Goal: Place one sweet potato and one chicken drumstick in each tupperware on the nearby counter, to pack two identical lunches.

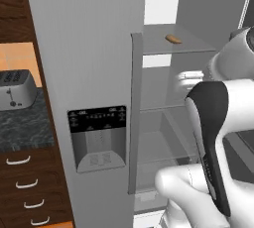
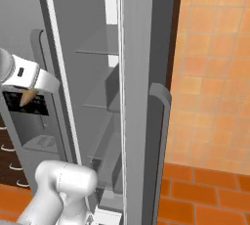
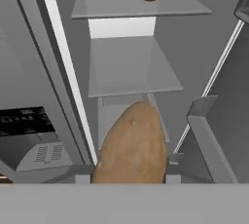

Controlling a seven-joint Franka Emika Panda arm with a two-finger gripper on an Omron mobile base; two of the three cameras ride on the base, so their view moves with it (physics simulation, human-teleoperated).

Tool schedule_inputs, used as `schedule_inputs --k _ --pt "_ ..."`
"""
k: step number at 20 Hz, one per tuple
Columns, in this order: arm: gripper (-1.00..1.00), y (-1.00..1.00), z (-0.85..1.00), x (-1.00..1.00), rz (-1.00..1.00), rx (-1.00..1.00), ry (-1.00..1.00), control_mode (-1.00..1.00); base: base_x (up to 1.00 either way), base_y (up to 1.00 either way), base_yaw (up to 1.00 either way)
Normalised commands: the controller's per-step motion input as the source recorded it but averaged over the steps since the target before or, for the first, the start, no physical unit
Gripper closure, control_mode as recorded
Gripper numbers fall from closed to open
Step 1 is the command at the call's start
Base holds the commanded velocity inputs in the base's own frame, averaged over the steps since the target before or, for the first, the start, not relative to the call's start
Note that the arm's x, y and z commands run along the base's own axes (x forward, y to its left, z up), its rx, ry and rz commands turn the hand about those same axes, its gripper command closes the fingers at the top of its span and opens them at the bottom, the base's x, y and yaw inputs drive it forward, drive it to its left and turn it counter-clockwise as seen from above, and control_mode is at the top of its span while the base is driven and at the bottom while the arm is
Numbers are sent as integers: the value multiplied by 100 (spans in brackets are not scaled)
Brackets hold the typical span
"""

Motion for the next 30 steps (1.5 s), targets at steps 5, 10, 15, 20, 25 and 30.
schedule_inputs --k 5,10,15,20,25,30 --pt "100 6 0 -87 -1 15 0 -100 0 0 0" --pt "100 0 0 0 0 0 0 100 -38 35 0" --pt "100 0 0 0 0 0 0 100 -17 94 1" --pt "100 0 0 0 0 0 0 100 0 100 0" --pt "100 0 0 0 0 0 0 100 -9 100 0" --pt "100 0 0 0 0 0 0 100 -3 100 -2"
